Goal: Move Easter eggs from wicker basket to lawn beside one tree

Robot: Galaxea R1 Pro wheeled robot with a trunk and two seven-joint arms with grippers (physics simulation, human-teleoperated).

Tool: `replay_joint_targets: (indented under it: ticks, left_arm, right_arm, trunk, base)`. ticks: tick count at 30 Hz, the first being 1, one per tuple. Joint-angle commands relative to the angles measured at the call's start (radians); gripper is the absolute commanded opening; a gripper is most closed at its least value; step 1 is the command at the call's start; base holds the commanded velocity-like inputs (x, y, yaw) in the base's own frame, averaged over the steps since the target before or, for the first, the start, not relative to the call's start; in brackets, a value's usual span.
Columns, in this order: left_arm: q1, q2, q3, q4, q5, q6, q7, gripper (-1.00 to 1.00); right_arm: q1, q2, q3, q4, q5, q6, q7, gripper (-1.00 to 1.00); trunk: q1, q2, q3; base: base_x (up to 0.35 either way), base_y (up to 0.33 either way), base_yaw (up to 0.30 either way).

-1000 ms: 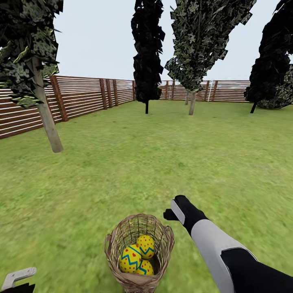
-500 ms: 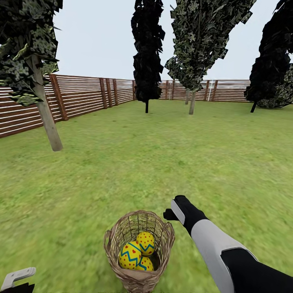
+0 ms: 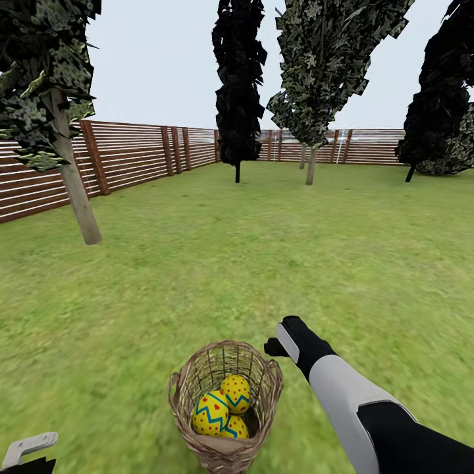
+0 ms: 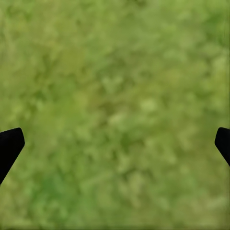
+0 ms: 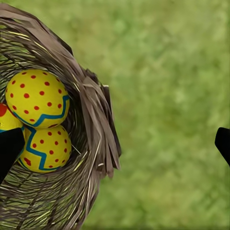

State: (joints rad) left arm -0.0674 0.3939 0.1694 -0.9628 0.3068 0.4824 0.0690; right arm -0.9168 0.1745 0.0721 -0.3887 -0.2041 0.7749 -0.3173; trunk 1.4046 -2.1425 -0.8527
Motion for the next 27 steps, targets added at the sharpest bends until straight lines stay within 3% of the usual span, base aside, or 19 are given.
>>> replay_joint_targets:
  ticks: [1, 27]
  left_arm:
    - [0.000, 0.000, -0.001, -0.002, 0.011, 0.005, 0.007, 1.00]
    - [0.000, 0.000, -0.001, -0.001, 0.009, 0.004, 0.009, 1.00]
  right_arm:
    - [-0.001, 0.000, 0.005, -0.001, -0.011, 0.003, -0.009, 1.00]
    - [-0.001, 0.000, 0.005, -0.001, -0.011, 0.003, -0.008, 1.00]
  trunk:
    - [0.000, 0.000, -0.001]
    - [0.000, 0.000, -0.001]
  base:
    - [0.056, 0.047, 0.000]
    - [0.019, 0.015, 0.000]
